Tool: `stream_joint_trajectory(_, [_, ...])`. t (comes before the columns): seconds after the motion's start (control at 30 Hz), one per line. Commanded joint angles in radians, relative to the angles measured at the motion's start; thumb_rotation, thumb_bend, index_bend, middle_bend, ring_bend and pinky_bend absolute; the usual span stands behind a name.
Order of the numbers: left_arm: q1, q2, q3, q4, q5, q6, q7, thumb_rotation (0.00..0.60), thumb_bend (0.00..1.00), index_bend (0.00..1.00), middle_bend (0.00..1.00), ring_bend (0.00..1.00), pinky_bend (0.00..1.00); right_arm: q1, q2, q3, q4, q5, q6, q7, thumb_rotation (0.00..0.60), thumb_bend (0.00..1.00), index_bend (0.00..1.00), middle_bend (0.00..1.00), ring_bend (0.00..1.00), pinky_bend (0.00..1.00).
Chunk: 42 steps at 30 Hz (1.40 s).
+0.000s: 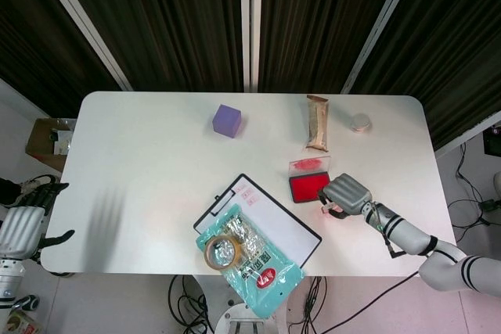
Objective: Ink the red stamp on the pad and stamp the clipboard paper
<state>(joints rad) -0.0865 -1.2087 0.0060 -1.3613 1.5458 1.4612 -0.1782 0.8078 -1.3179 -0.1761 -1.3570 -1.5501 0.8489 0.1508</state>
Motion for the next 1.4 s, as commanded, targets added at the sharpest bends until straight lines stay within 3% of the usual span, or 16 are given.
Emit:
stream_joint_trajectory(0.03, [0.000, -0.001, 0.002, -0.001, 0.000, -0.002, 0.003, 0.600, 0.00, 0.15, 0.16, 0.13, 0.24, -0.013, -0.013, -0.005, 0.020, -0.005, -0.007, 0.010, 0.600, 0.48, 1.00, 0.86, 0.89, 1.00])
stream_joint_trajectory(0.77, [0.002, -0.008, 0.004, 0.012, -0.002, 0.001, -0.004, 0.600, 0.00, 0.15, 0.16, 0.13, 0.24, -0.097, -0.107, 0.012, 0.186, -0.046, 0.035, 0.051, 0.600, 0.45, 0.98, 0.81, 0.89, 1.00])
stream_joint_trajectory(0.97, [0.003, -0.002, 0.003, 0.006, -0.002, 0.002, -0.001, 0.600, 0.00, 0.15, 0.16, 0.13, 0.24, -0.107, -0.117, 0.011, 0.211, -0.063, 0.041, 0.057, 0.600, 0.39, 0.88, 0.73, 0.89, 1.00])
stream_joint_trajectory(1.23, [-0.002, -0.004, 0.002, 0.003, -0.003, -0.004, 0.005, 0.600, 0.00, 0.15, 0.16, 0.13, 0.24, -0.109, -0.112, 0.011, 0.211, -0.077, 0.033, 0.058, 0.600, 0.34, 0.69, 0.54, 0.89, 1.00])
stream_joint_trajectory(1.4, [-0.002, -0.001, 0.002, 0.001, -0.005, -0.004, 0.006, 0.600, 0.00, 0.15, 0.16, 0.13, 0.24, -0.109, -0.111, 0.015, 0.206, -0.080, 0.027, 0.055, 0.600, 0.32, 0.63, 0.44, 0.88, 1.00])
